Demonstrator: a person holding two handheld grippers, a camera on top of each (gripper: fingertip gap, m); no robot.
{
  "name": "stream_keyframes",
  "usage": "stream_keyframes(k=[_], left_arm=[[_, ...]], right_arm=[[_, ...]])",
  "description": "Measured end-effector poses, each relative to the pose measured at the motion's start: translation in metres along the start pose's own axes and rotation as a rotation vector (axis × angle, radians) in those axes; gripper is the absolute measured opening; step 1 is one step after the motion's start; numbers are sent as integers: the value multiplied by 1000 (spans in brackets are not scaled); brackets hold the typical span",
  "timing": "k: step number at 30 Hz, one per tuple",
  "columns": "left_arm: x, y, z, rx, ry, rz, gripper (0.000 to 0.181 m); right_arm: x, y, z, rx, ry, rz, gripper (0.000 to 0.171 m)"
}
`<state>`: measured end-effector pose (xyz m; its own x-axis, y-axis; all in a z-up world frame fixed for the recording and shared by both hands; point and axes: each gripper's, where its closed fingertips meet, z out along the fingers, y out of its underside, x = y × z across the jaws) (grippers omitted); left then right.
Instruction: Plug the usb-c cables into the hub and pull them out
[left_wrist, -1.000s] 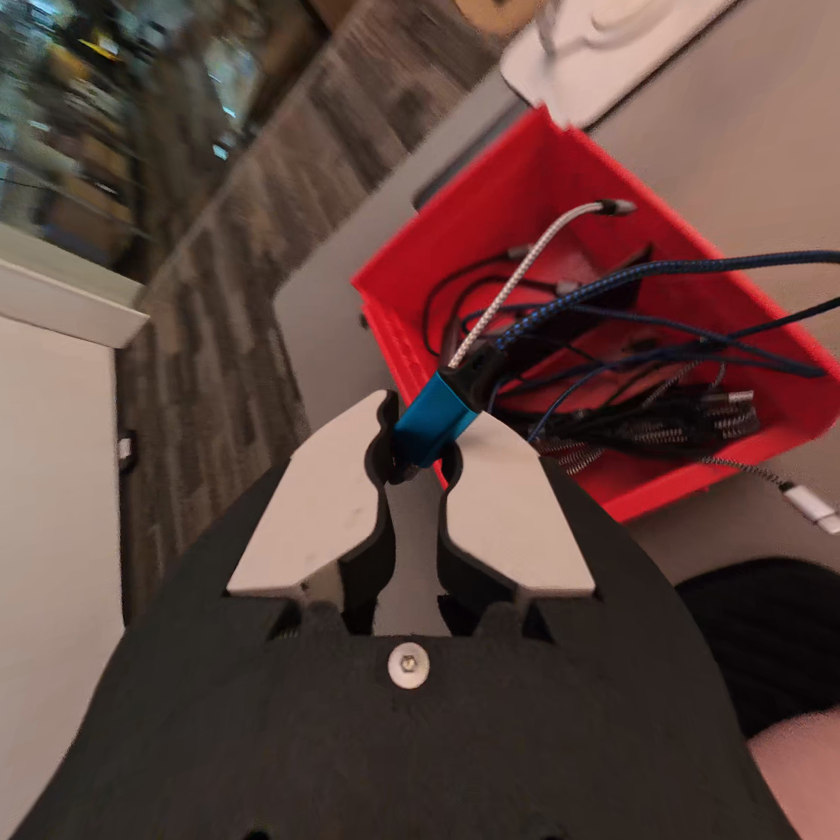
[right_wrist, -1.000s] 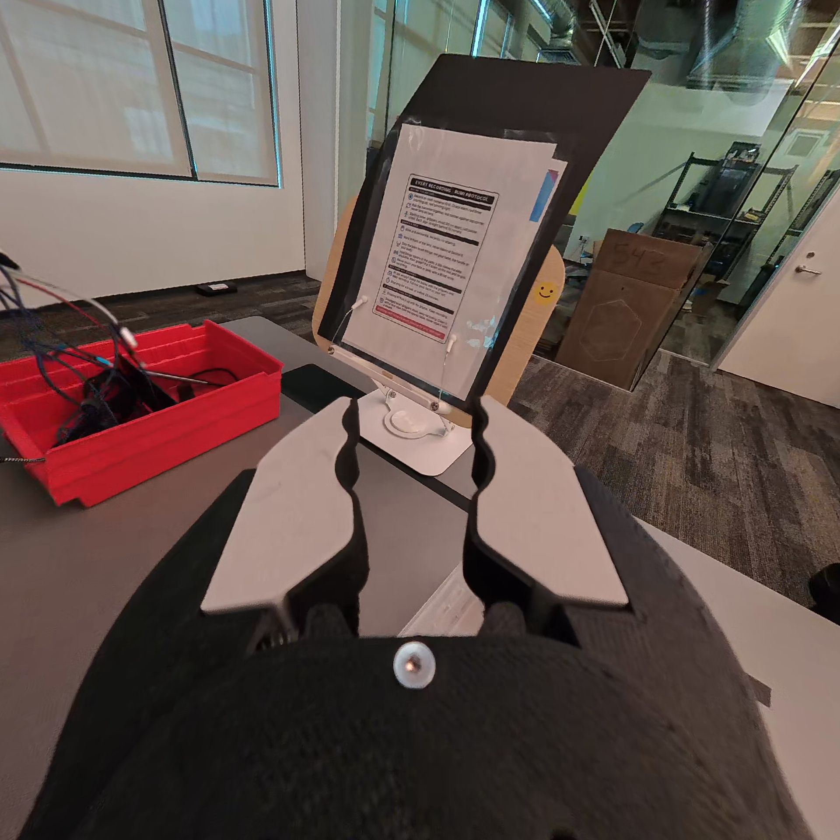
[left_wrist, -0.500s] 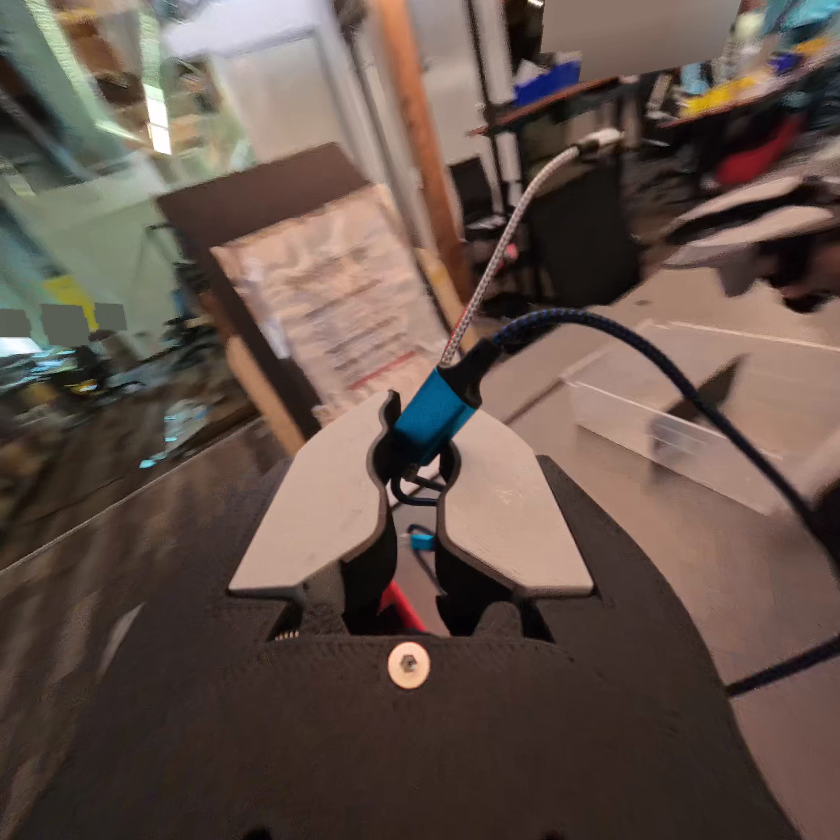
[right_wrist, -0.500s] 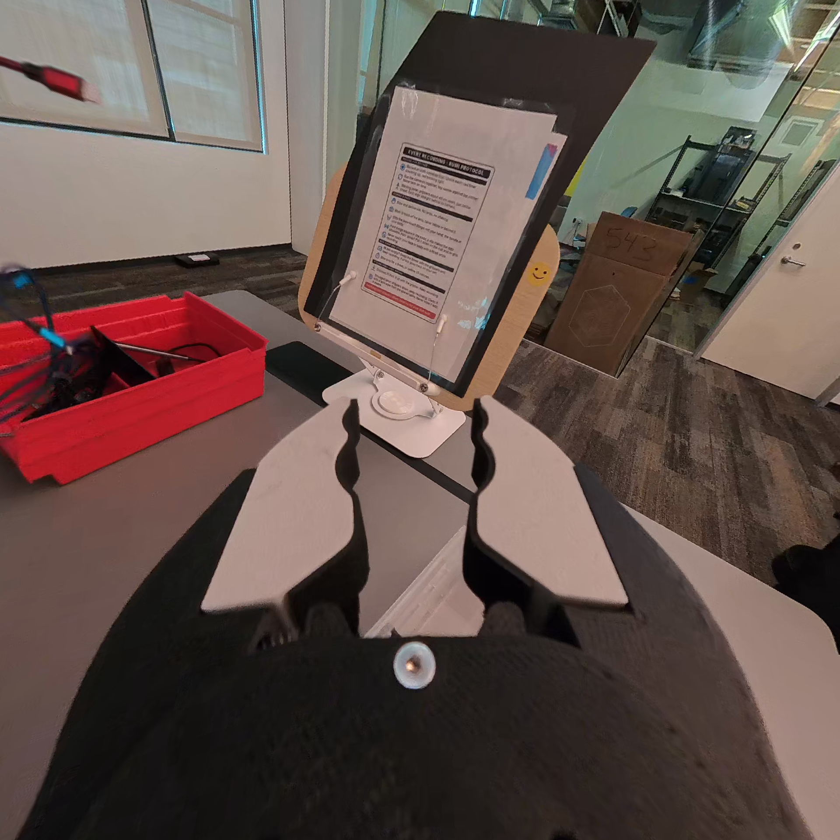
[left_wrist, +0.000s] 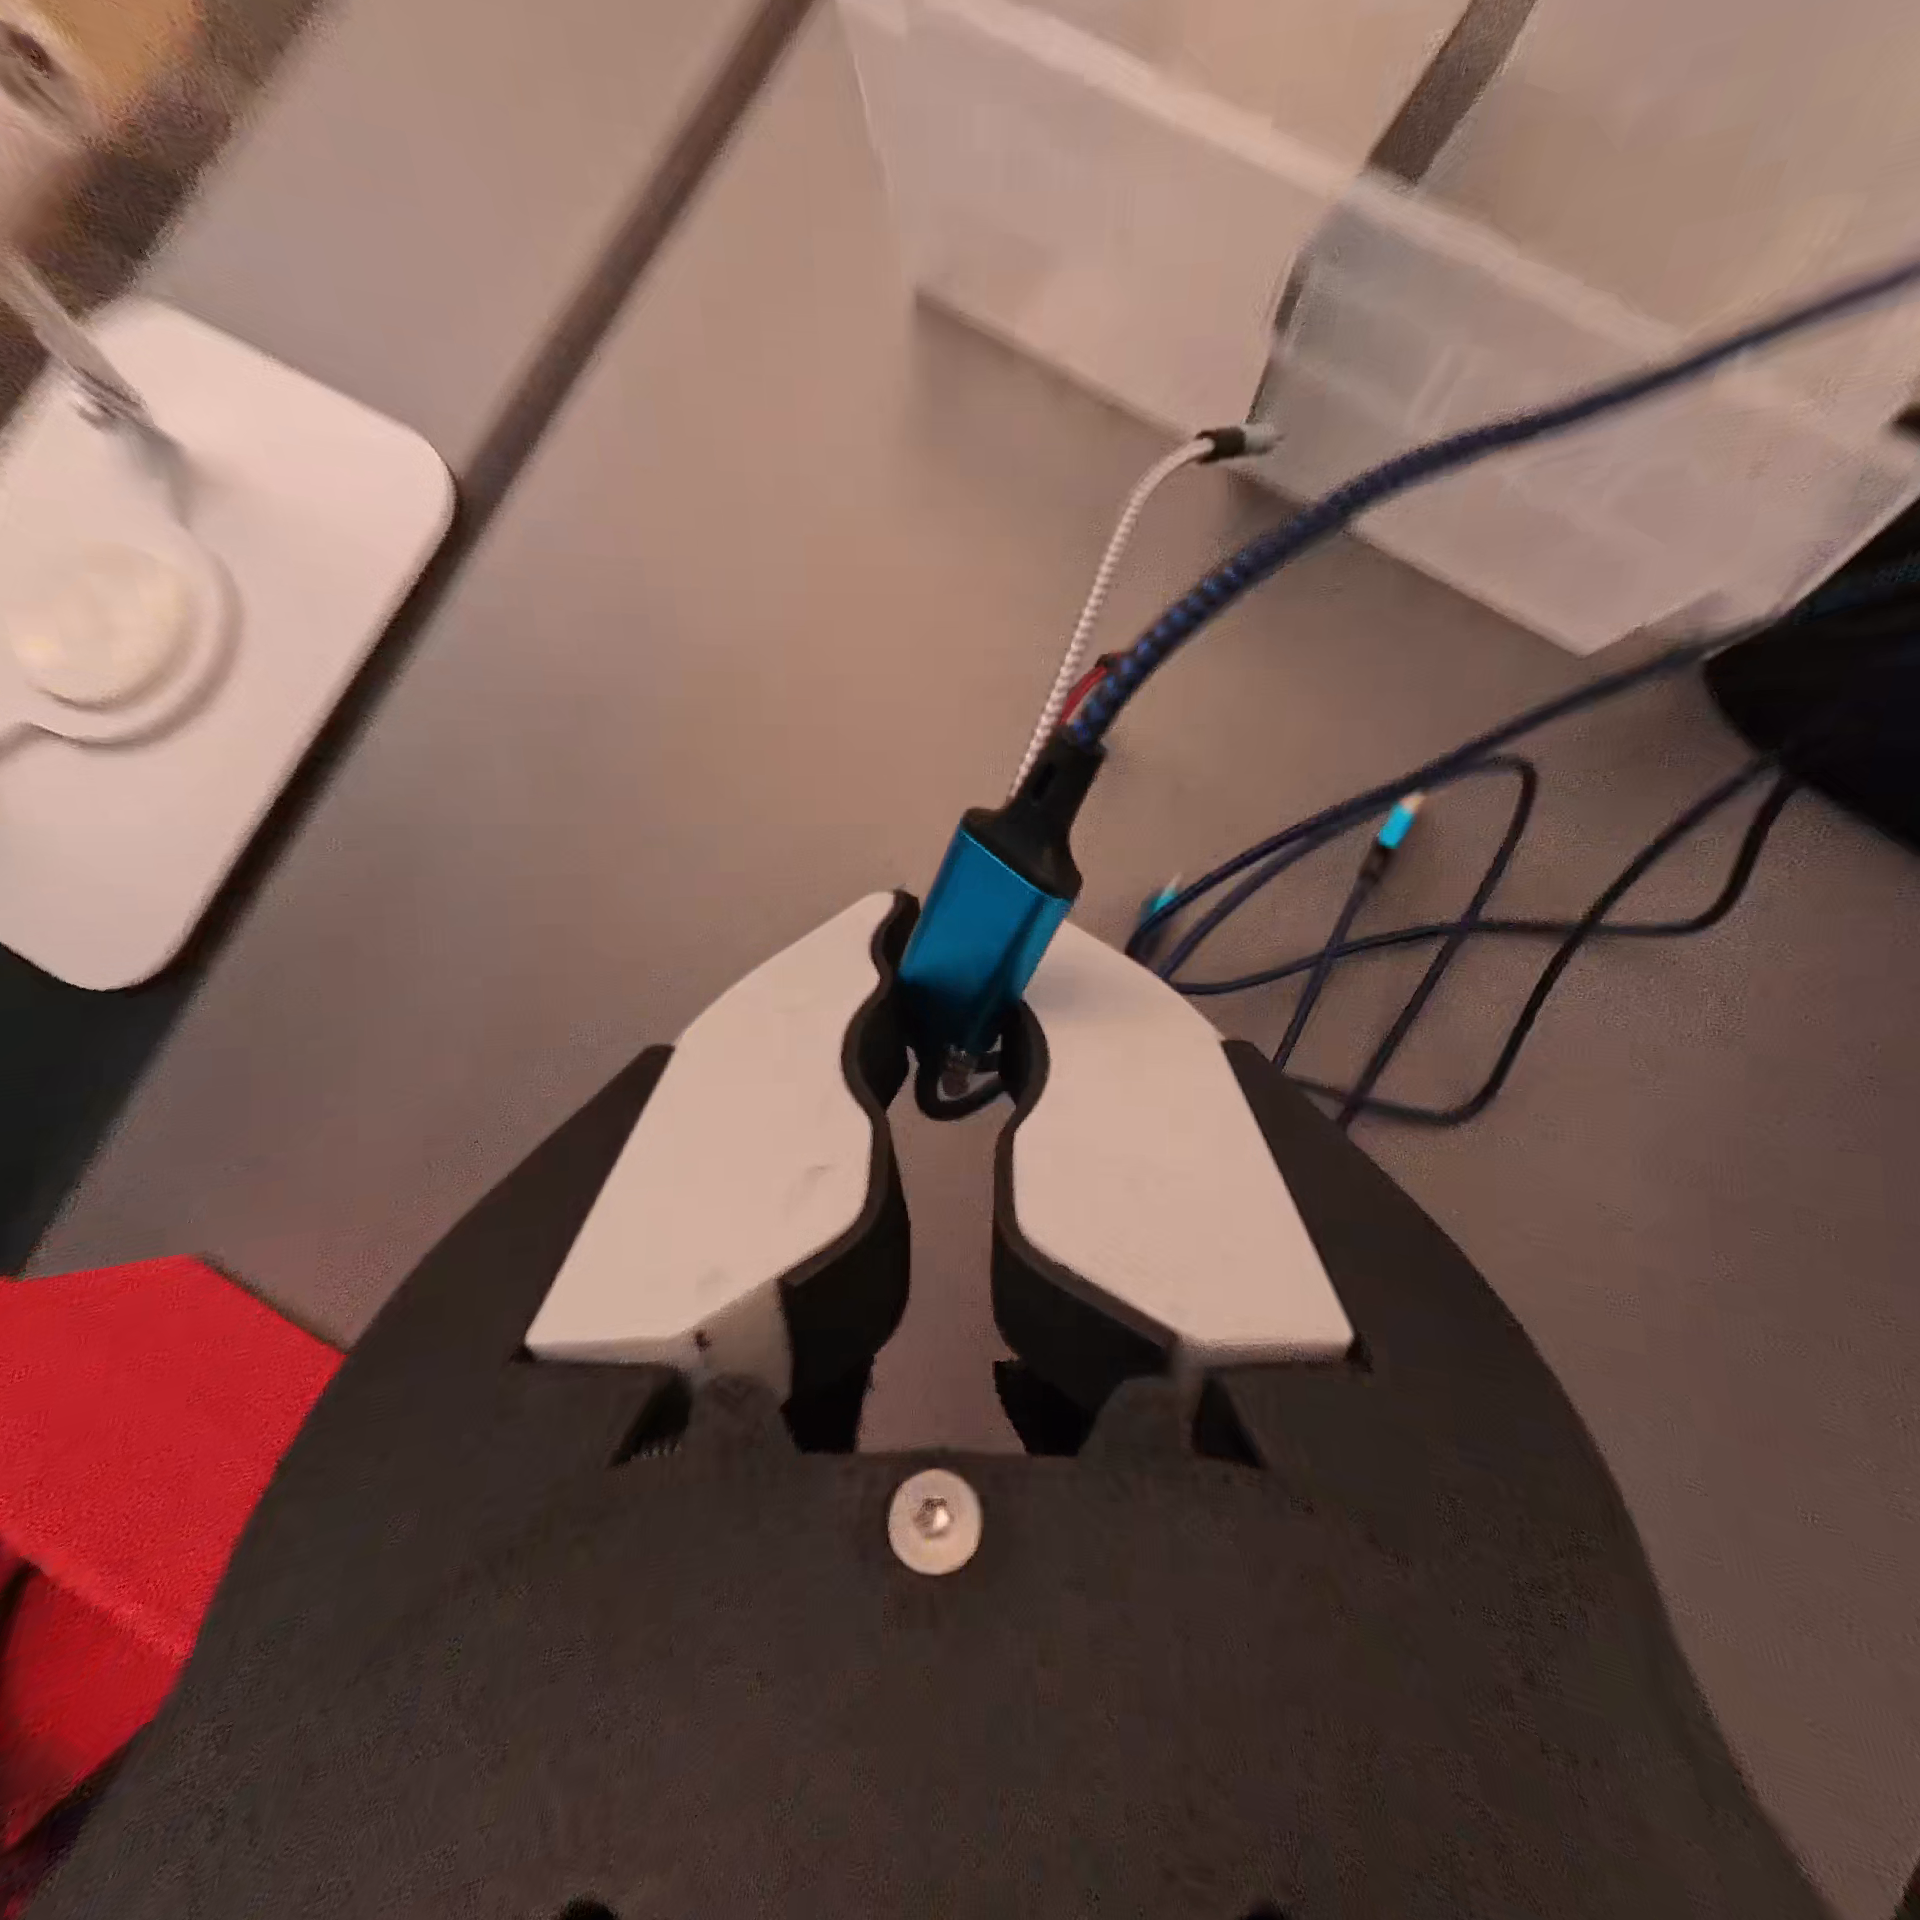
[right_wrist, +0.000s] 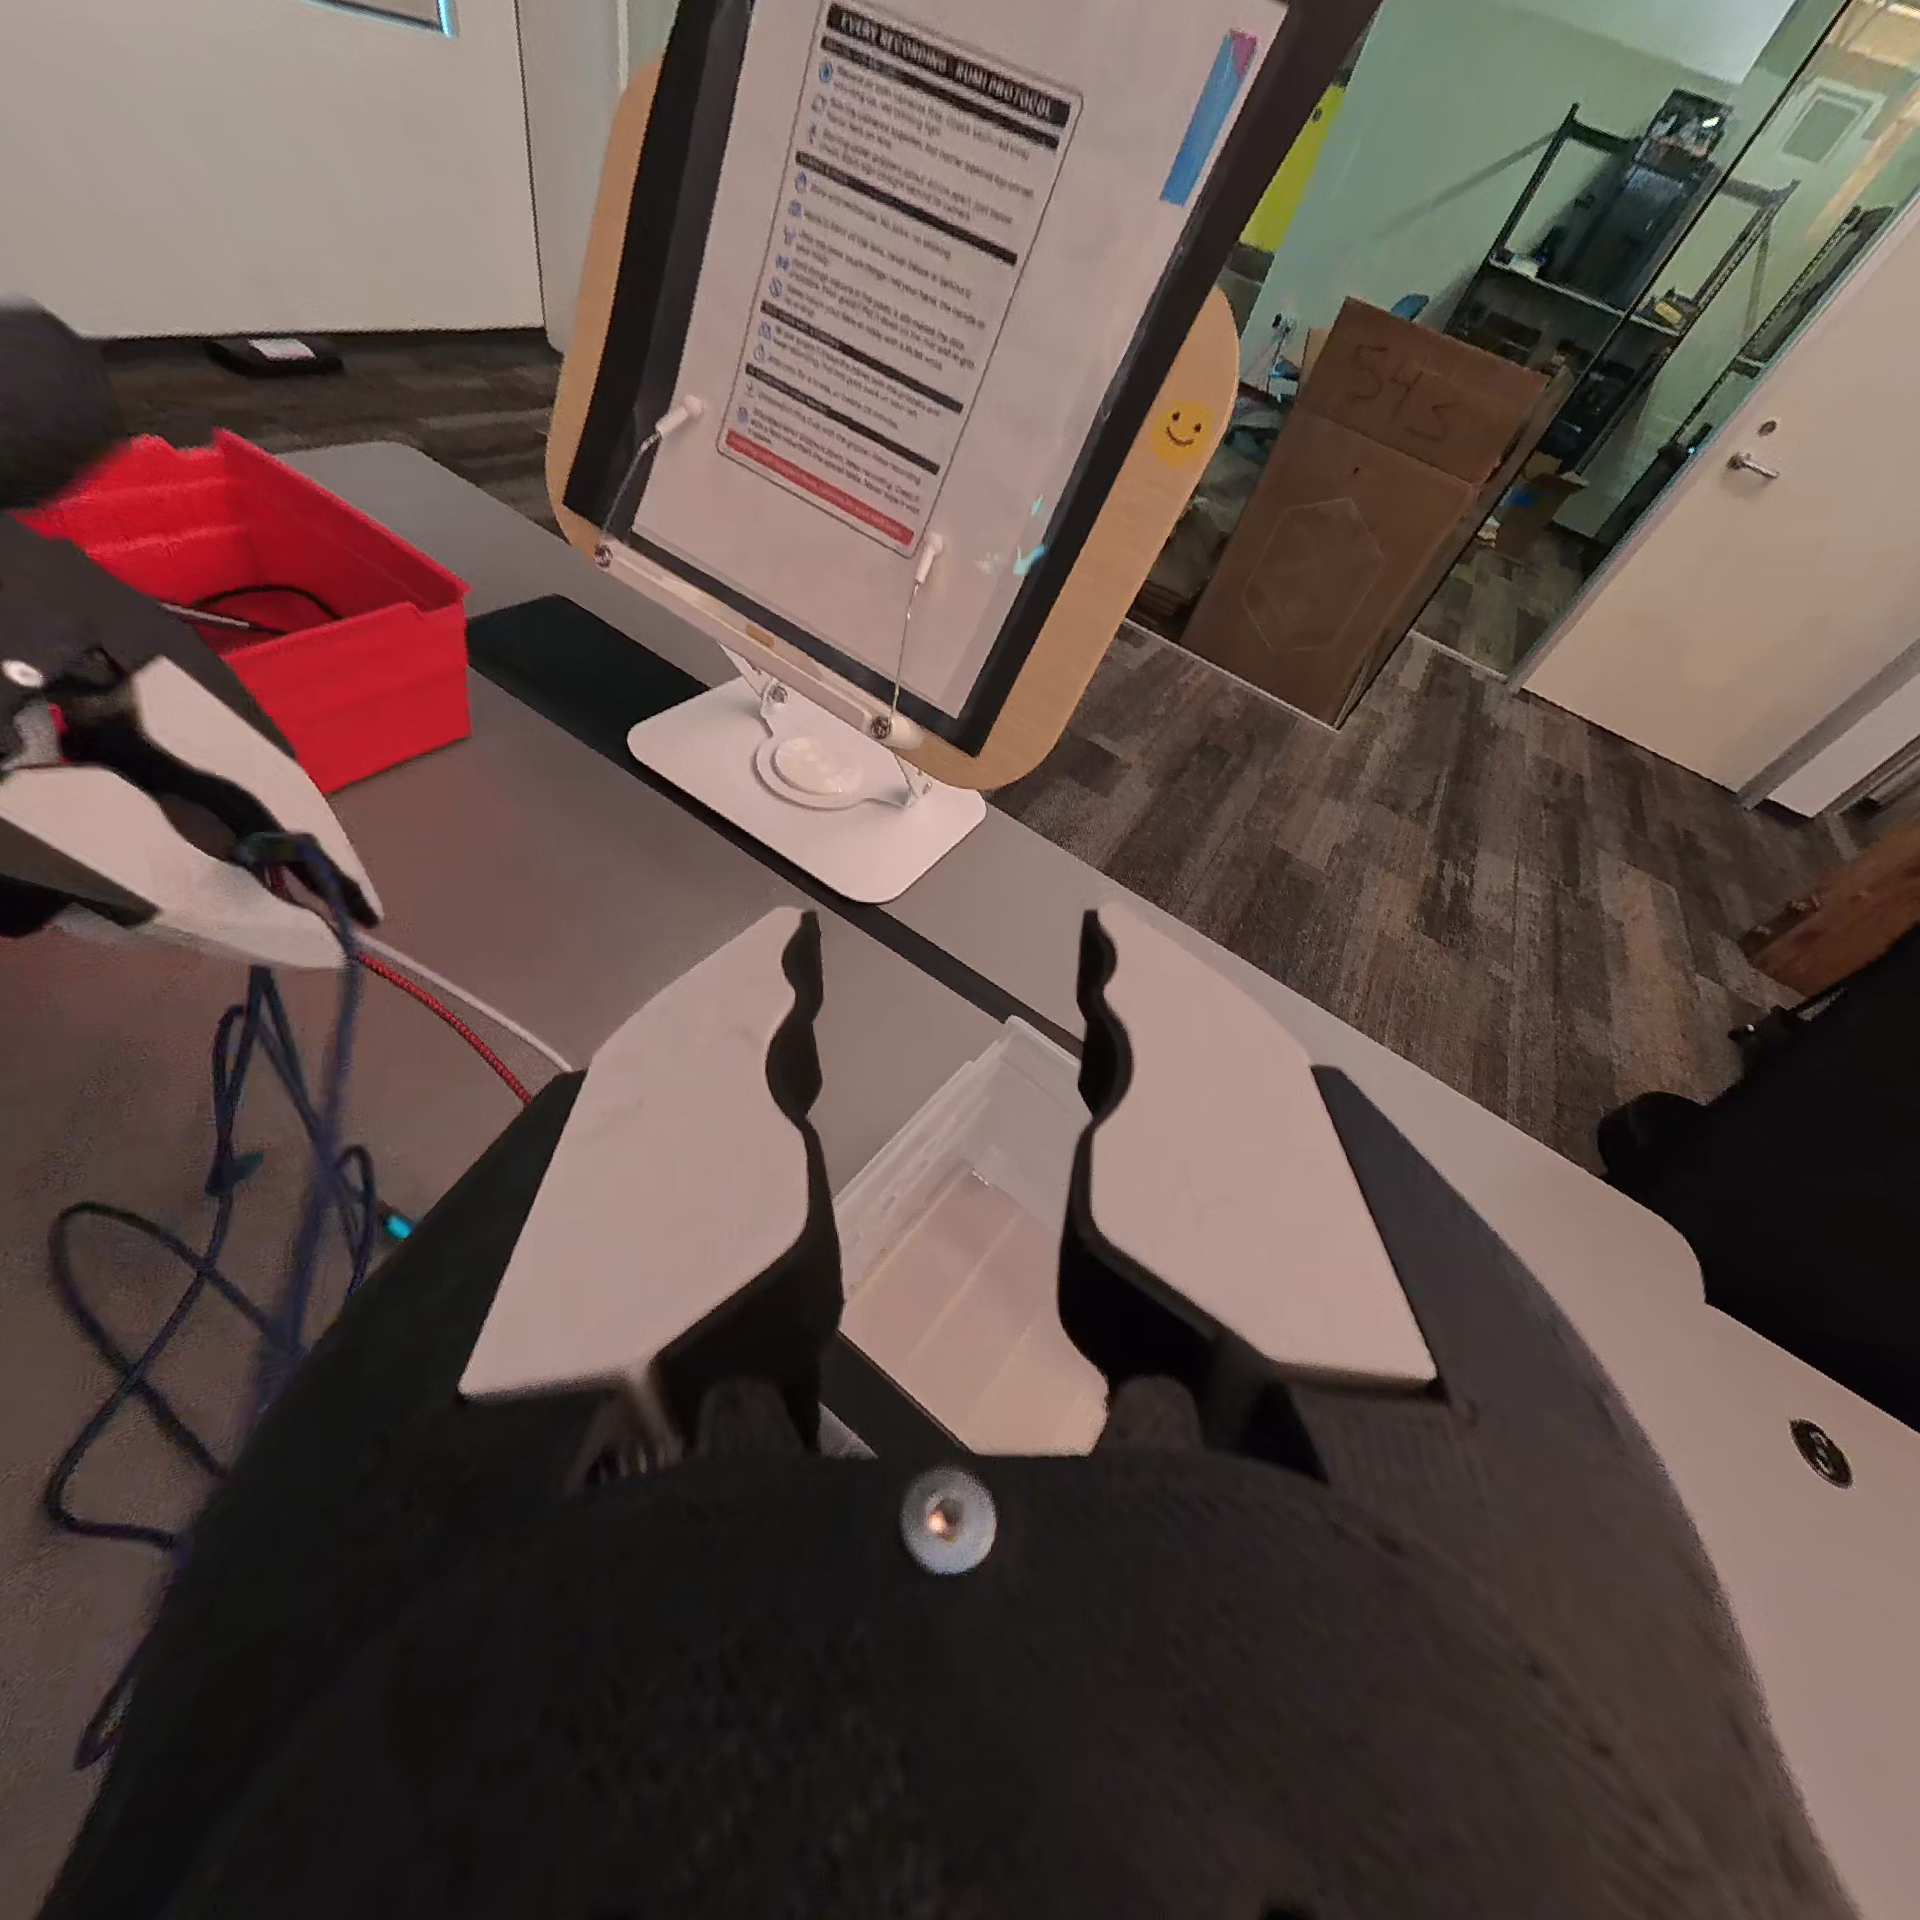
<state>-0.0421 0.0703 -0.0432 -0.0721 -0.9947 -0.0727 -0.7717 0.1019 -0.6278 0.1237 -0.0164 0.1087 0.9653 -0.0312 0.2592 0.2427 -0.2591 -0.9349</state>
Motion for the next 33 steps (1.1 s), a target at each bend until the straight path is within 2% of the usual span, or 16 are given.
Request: stream_keyframes(k=[1,8,12,15,19,24,27,30,33], left_arm=[[-1,9,11,-51,12,-6,12],[-2,38,52,-211,68,-34,17],[-28,44,59,-266,-144,50,54],[-39,41,56,-269,-265,135,62],[-45,22,46,-194,-386,201,71],[-61,-2,20,-85,-600,272,78],[-64,-4,12,-76,-635,275,79],[-68,-4,5,-78,-626,262,78],[-103,-2,-40,-44,-701,185,71]], right_arm=[[0,3,2,-16,0,-8,48],[-3,25,19,-138,-3,-77,49],[-2,34,29,-195,28,-107,52],[0,35,34,-212,71,-137,54],[3,21,33,-189,180,-212,56],[10,-21,13,-80,463,-348,57],[4,-34,5,-75,569,-425,57],[-10,-38,10,-63,538,-439,57],[-19,-32,18,-56,442,-386,57]])
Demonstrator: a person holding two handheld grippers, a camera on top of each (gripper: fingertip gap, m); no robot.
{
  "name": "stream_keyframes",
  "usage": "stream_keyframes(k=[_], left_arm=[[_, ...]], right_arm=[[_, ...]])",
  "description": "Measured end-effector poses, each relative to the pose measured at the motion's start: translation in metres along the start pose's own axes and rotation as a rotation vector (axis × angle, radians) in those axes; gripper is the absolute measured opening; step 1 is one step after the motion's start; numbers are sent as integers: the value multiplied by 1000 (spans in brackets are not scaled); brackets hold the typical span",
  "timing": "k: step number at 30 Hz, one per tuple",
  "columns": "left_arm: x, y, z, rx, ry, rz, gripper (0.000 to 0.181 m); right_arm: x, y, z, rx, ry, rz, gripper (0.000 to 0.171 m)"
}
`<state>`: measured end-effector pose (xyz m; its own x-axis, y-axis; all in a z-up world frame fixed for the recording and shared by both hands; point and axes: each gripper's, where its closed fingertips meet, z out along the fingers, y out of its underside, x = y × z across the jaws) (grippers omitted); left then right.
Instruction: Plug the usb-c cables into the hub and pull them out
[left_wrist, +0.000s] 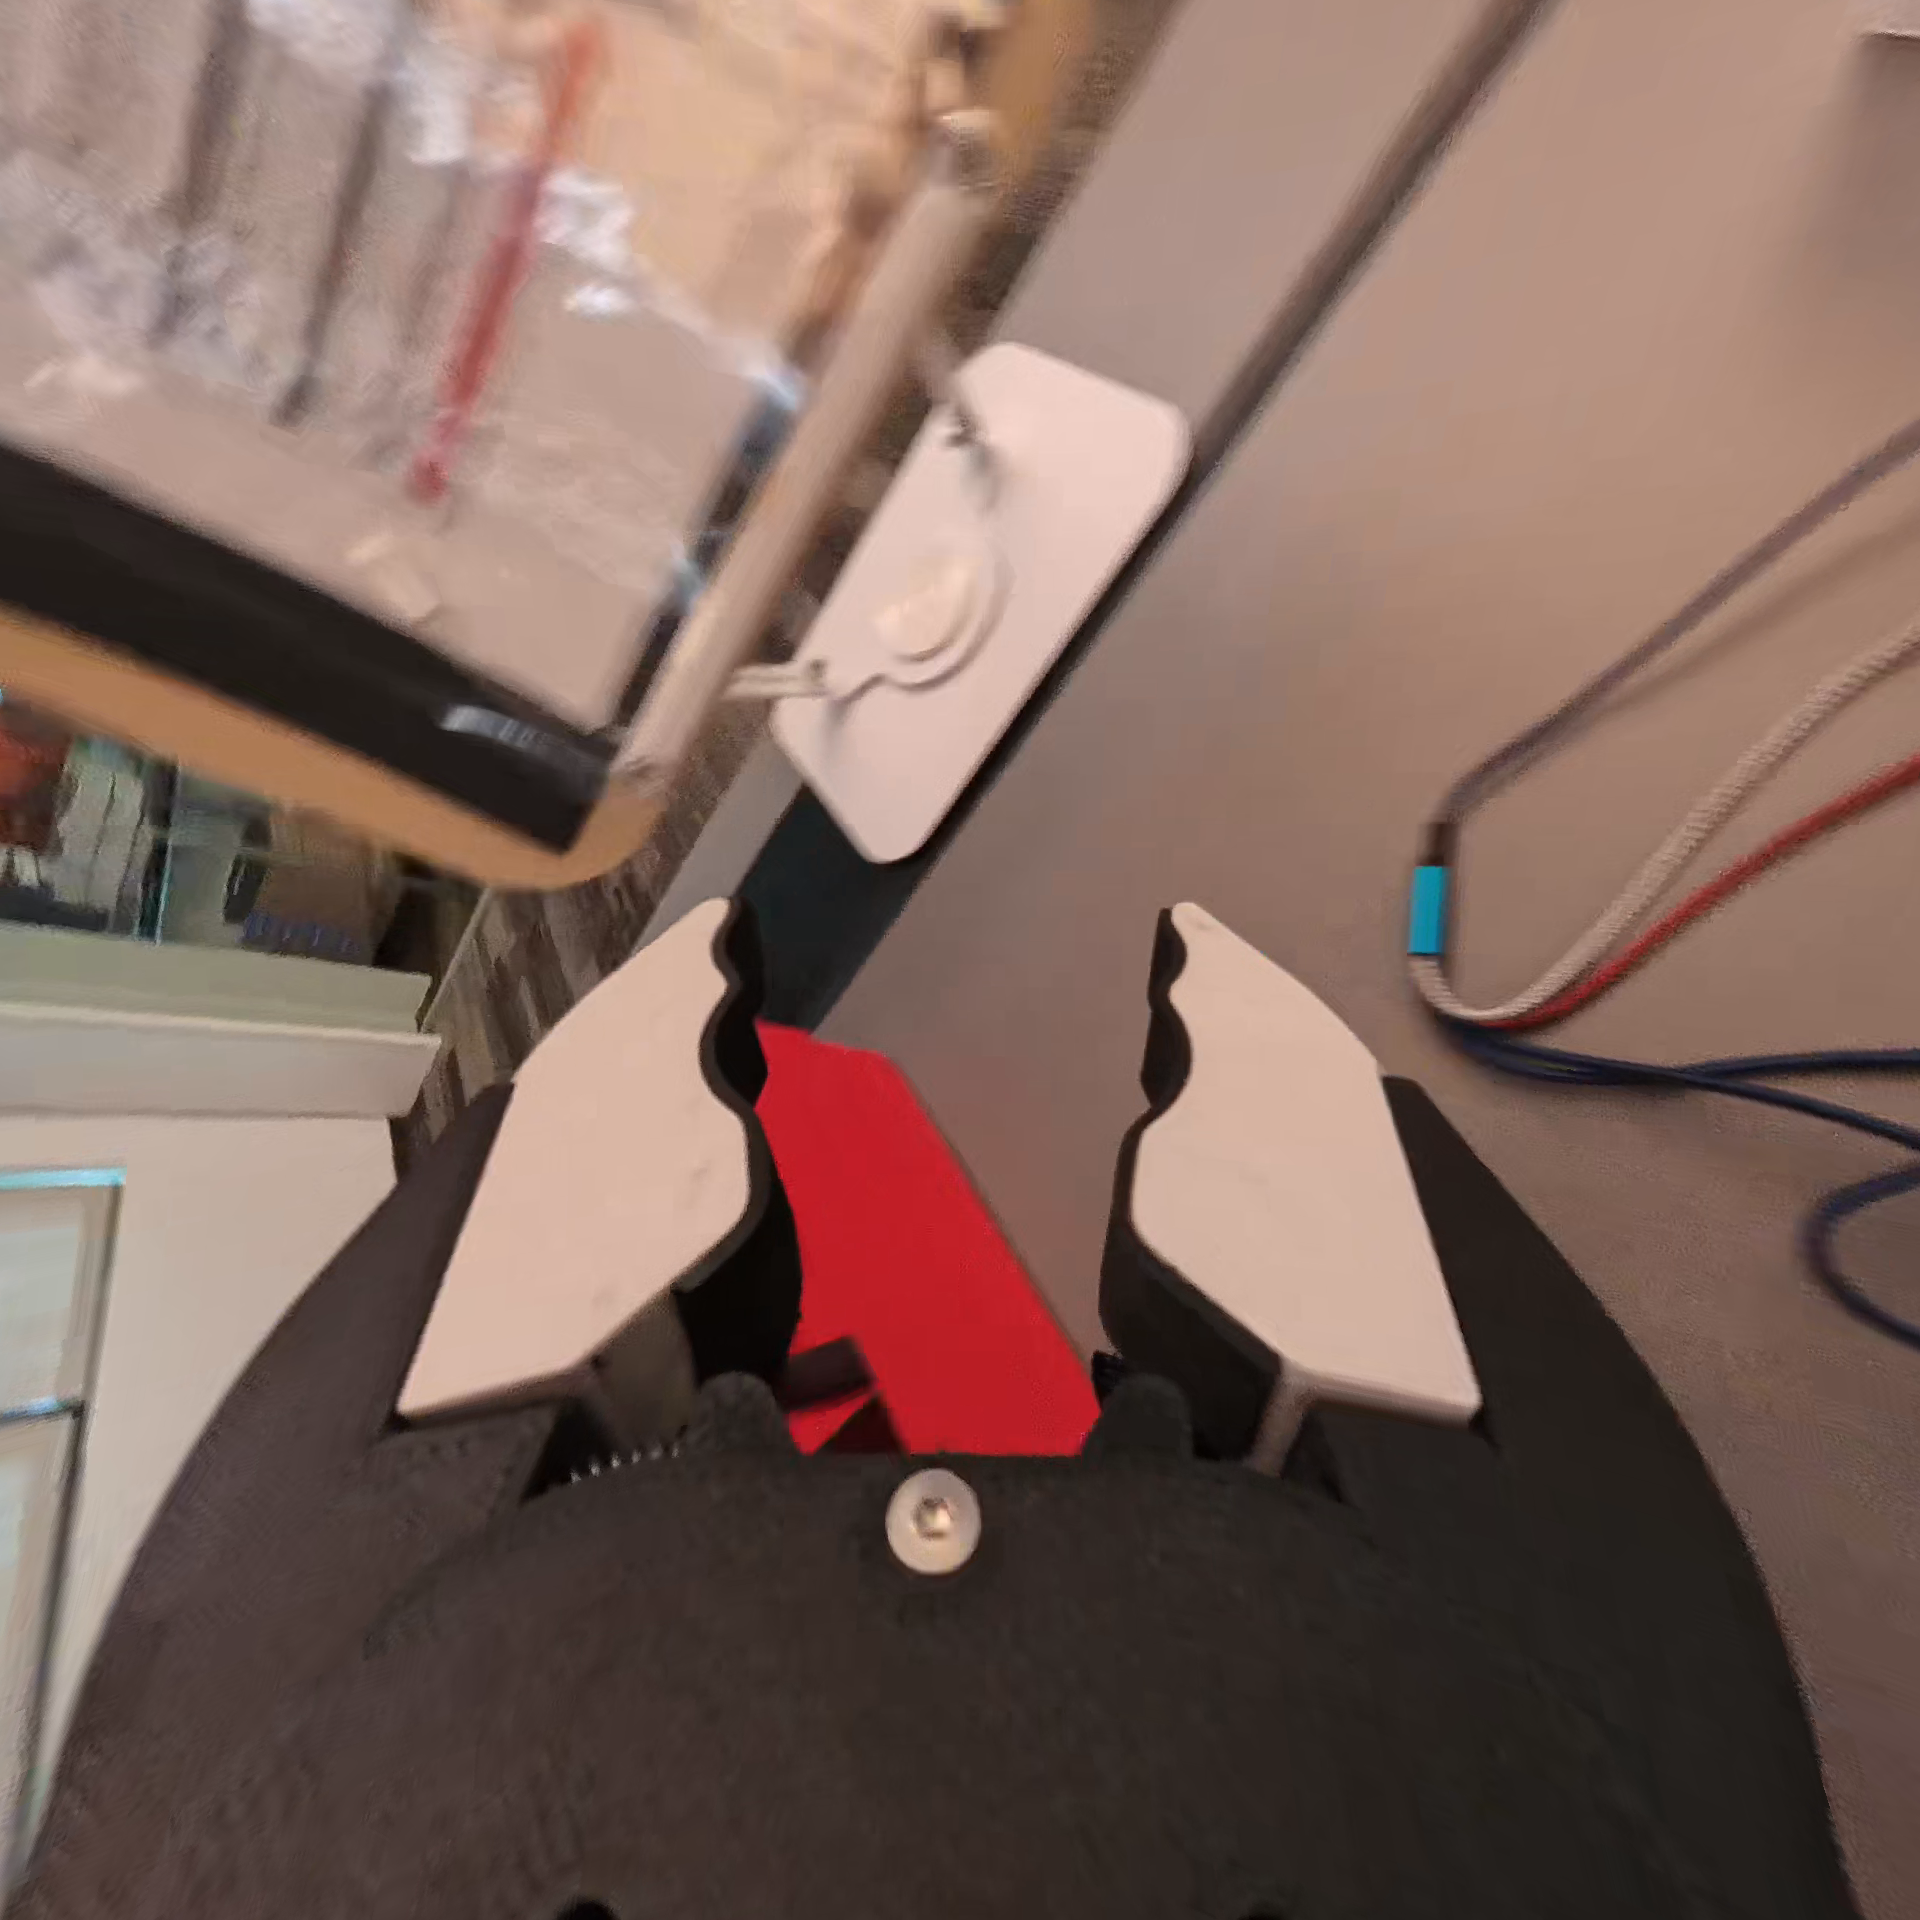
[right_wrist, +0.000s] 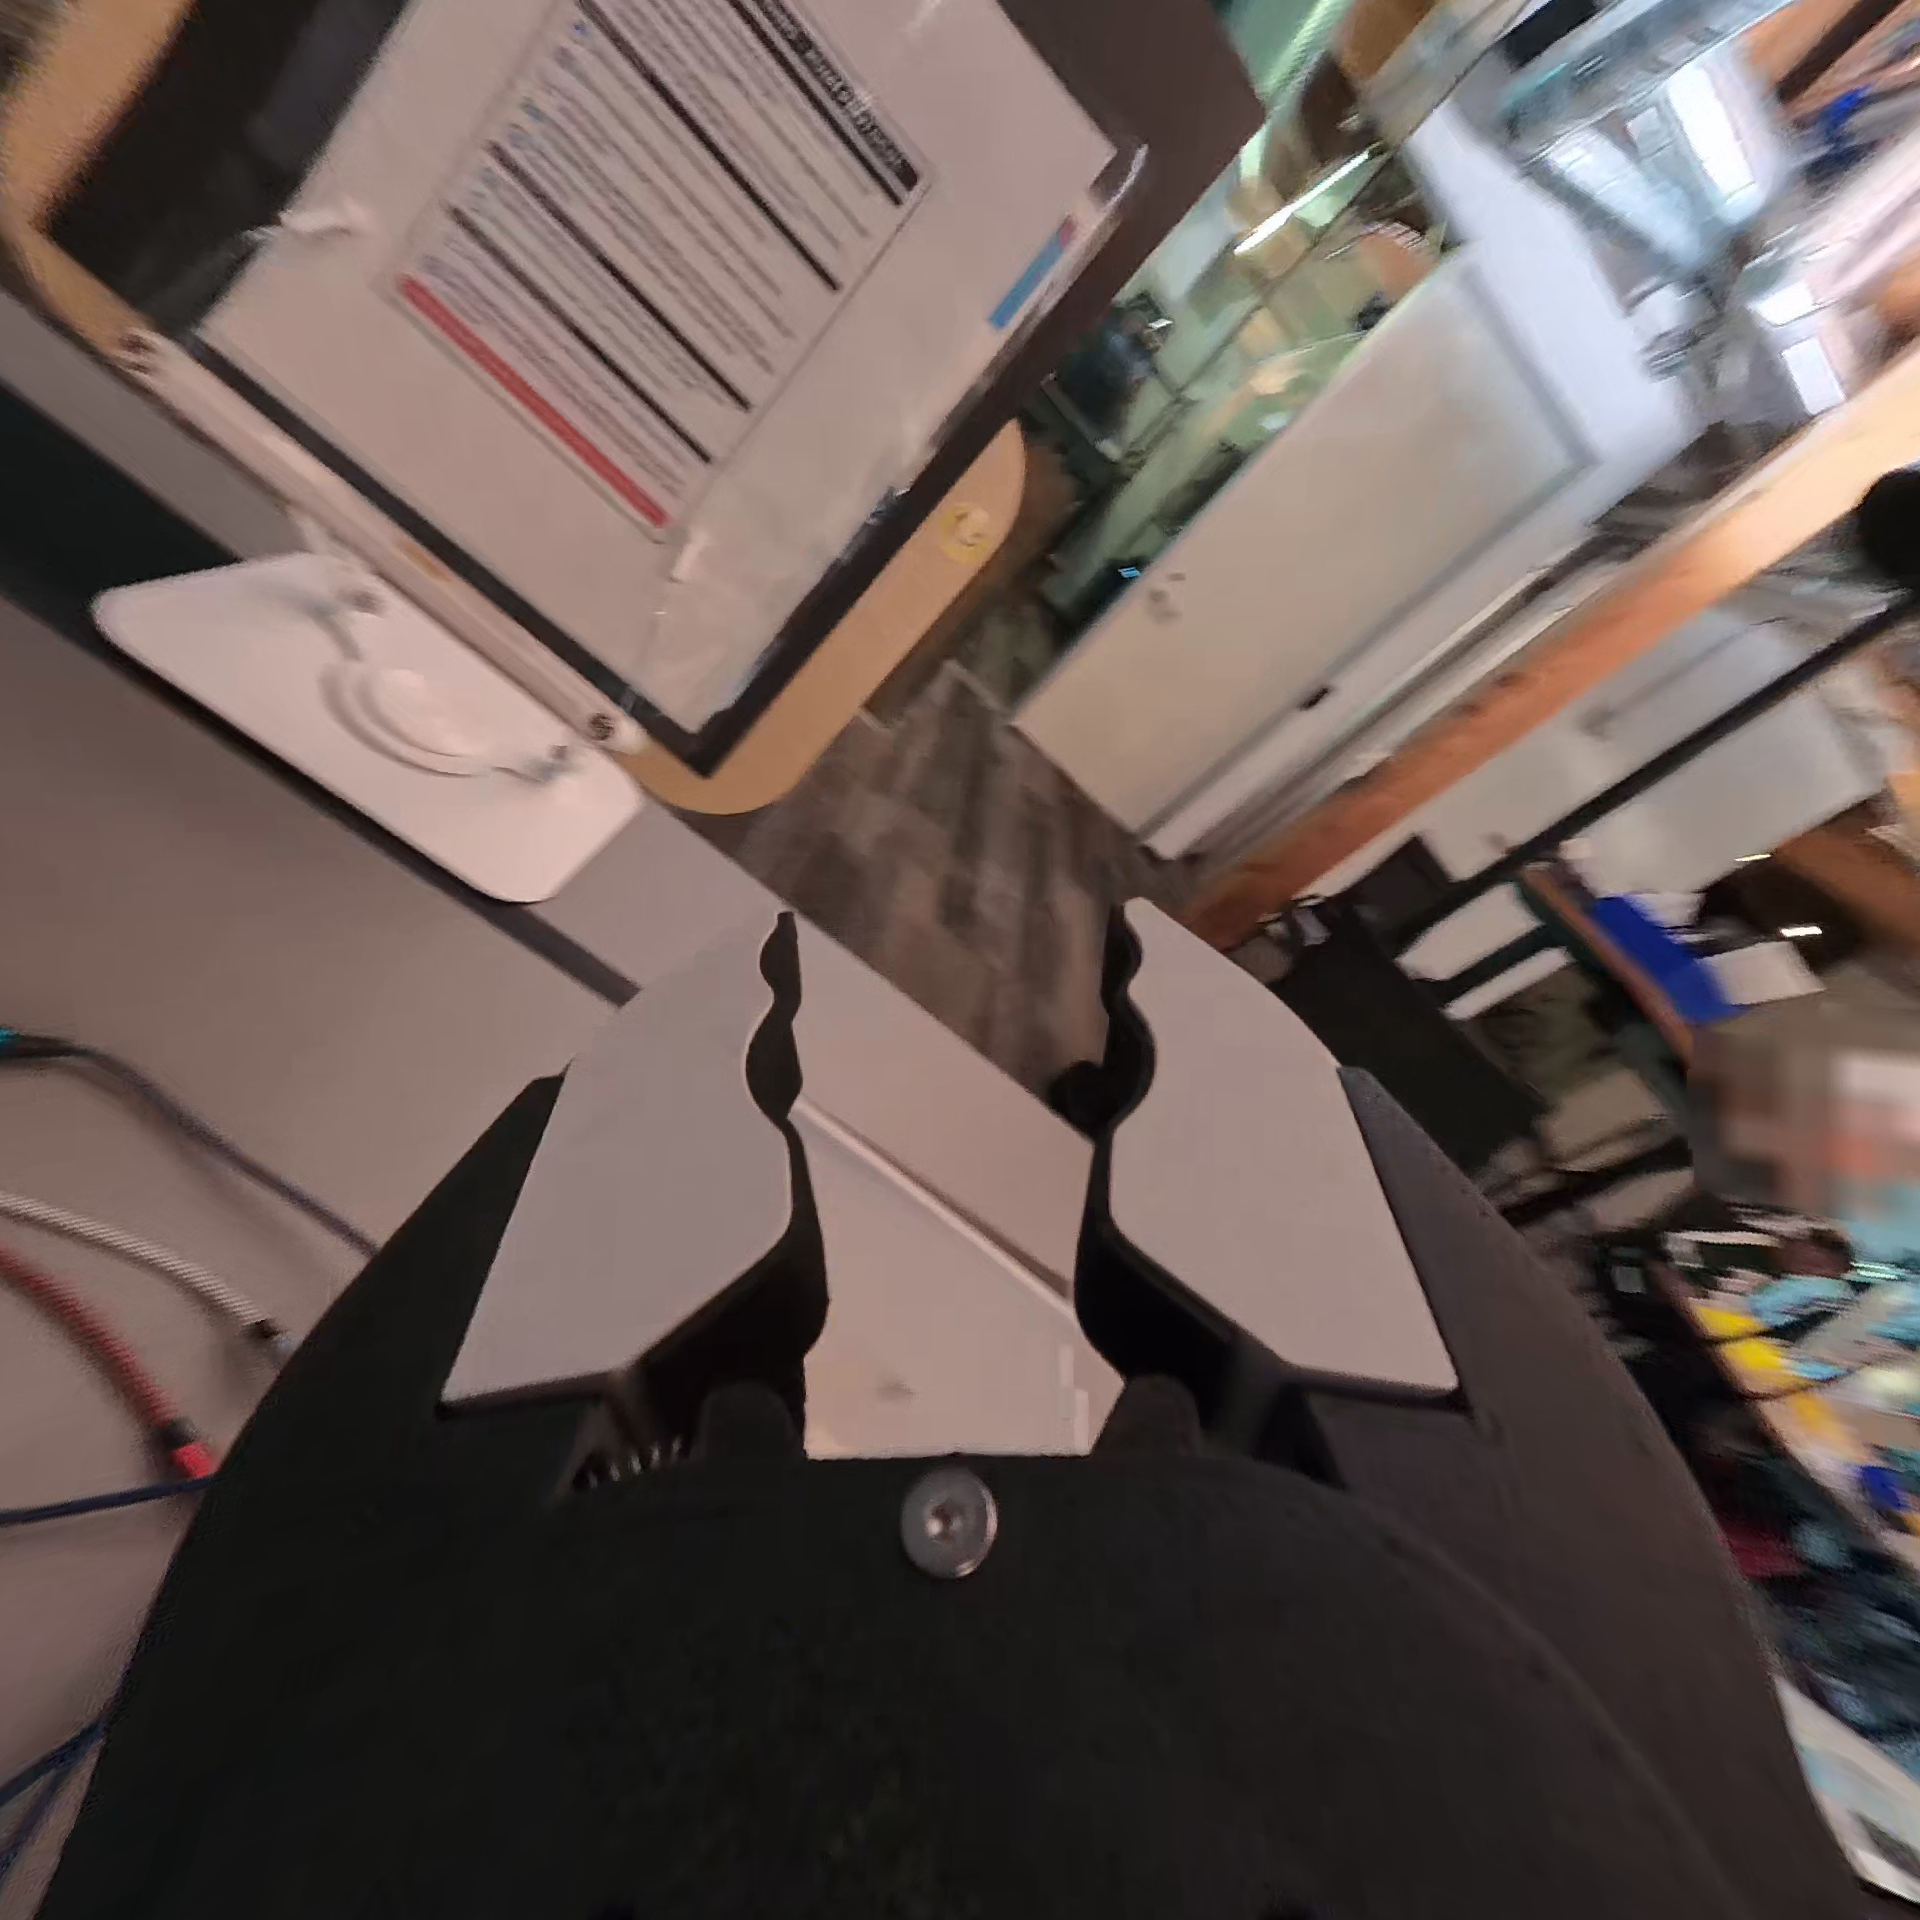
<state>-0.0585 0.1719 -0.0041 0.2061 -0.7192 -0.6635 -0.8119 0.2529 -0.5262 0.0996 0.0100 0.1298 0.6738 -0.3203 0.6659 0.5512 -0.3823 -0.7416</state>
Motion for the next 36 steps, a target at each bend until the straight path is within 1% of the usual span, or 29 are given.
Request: stream_keyframes(k=[2,5,6,8,10,12,14,17,20,23,25,27,30,31,36], left_arm=[[-49,21,-11,10,-13,-133,69],[-105,74,-17,0,47,-323,64],[-115,95,-14,-15,82,-361,58],[-124,138,-4,-105,142,-391,57],[-127,175,11,-213,159,-334,57],[-128,204,28,-319,149,-269,53],[-123,227,39,-438,194,-273,48],[-123,245,56,-538,204,-247,41],[-110,261,64,-649,277,-194,36],[-100,275,70,-744,308,-203,37],[-100,283,72,-795,298,-226,36],[-97,290,75,-821,304,-290,26],[-99,304,80,-869,277,-366,21],[-100,303,81,-859,276,-384,21],[-104,298,75,-823,237,-341,20]], right_arm=[[-2,4,1,-6,-47,45,57],[-2,9,3,-2,-103,111,57],[-3,9,4,-1,-122,129,57],[-6,11,7,-6,-158,149,57],[-8,15,10,-19,-175,148,57],[-9,21,13,-40,-179,130,57],[-9,26,16,-60,-181,117,58],[-9,32,21,-76,-190,122,58],[-10,37,25,-92,-198,116,58],[-12,42,28,-108,-204,107,58],[-16,43,30,-117,-214,95,58],[-20,44,31,-126,-223,77,58],[-27,44,31,-134,-236,48,58],[-29,44,30,-135,-241,41,58],[-33,43,28,-142,-250,0,58]])
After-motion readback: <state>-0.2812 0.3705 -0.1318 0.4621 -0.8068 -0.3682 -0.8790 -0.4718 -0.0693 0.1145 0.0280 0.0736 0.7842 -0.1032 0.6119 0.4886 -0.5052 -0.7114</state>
